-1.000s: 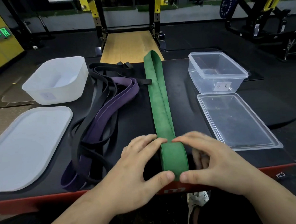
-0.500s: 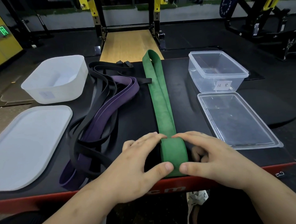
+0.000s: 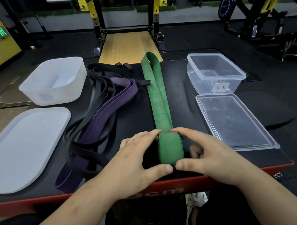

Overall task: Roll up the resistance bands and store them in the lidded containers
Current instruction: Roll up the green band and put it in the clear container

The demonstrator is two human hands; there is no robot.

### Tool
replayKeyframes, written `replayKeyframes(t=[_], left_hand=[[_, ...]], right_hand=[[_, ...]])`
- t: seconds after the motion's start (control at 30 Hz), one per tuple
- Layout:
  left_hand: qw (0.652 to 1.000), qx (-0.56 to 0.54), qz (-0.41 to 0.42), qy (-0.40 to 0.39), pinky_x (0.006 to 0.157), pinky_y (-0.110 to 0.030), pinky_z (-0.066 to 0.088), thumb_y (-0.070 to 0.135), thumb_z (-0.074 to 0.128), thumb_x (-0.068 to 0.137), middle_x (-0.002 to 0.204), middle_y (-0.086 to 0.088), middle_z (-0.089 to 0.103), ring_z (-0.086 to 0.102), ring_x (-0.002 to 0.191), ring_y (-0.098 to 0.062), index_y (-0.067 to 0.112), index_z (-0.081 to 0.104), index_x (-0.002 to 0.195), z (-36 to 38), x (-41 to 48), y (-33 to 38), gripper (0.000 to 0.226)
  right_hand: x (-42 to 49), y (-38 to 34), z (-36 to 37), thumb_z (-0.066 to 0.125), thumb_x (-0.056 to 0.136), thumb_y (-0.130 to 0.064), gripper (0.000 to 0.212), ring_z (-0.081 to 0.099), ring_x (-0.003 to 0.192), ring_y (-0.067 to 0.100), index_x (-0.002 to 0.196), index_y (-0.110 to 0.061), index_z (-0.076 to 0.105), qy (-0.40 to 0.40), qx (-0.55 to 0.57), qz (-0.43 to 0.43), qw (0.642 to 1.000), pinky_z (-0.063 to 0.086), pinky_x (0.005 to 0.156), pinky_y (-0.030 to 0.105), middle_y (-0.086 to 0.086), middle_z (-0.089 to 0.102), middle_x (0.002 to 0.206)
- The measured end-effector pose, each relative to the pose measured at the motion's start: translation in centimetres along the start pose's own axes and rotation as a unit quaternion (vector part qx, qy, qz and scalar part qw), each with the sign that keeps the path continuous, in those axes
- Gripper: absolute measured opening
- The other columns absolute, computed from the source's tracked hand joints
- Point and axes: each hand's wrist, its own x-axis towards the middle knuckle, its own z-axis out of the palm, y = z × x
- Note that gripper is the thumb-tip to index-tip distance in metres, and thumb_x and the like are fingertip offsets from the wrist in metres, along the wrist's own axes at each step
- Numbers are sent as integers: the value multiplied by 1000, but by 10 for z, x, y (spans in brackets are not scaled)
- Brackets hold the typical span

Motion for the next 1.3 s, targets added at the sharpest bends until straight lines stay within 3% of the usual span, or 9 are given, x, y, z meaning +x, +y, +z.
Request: replayKeyframes(t=[0.1,0.2,0.37,0.53,0.67,0.87,1.0,1.13,1.3], left_hand=[[1000,-2,11,10,113,-13,21,71,75,69,147,45,24,18,142,9,68,13,147,0,0,-1,100],[1000,1,0,14,106,-5,20,69,77,70,138,50,27,22,140,9,70,14,145,0,5,-2,98],[1000,-7,-6,15,112,-23,28,72,73,70,149,32,35,28,142,-3,63,15,150,-2,9,-2,99],[1000,-18,-12,10,119,-32,32,62,79,74,150,32,36,32,142,0,64,20,148,-7,10,-2,95],[1000,-24,-19,4,119,-37,33,70,70,78,150,26,40,34,143,-5,63,18,150,-8,19,-5,89],[999,-34,-18,3,119,-39,33,61,78,77,151,26,38,33,144,-8,67,12,148,-10,22,-4,98],[999,-35,-23,-3,119,-37,33,62,74,79,150,26,41,33,144,-4,66,15,148,-13,29,-7,91],[999,-43,-23,-1,120,-34,32,64,70,82,151,28,43,34,144,0,64,16,150,-13,34,-9,88],[998,-67,4,-16,117,-29,37,63,75,77,141,32,52,42,135,13,53,32,151,-12,23,-8,86]], right_hand=[[3,0,-1,77,72,-55,81,47,49,4,146,-48,46,-2,-6,-6,1000,42,56,23,-38,57,64],[0,-2,1,81,72,-52,89,50,54,3,151,-47,40,-1,-15,-14,1000,39,57,13,-41,57,73],[4,6,1,88,77,-41,89,46,51,5,146,-62,36,14,-26,-21,999,42,58,20,-12,61,67],[5,5,4,84,81,-40,85,48,50,5,151,-52,37,14,-37,-21,999,41,57,14,-42,58,74],[7,5,5,86,79,-40,96,57,58,6,150,-65,25,31,-26,-23,999,45,63,16,-32,67,100],[14,1,1,81,87,-31,85,58,47,9,147,-65,31,11,-22,-7,1000,50,48,25,-42,60,74],[17,-2,-1,85,82,-37,98,50,49,5,145,-74,19,4,-23,-2,1000,46,55,20,-14,59,59],[26,-3,-4,86,80,-33,92,51,44,11,141,-72,29,9,-15,15,1000,54,54,30,-10,58,57],[15,-6,-8,94,70,-24,85,40,46,5,138,-50,49,-15,-22,-13,1000,39,52,18,-45,56,67]])
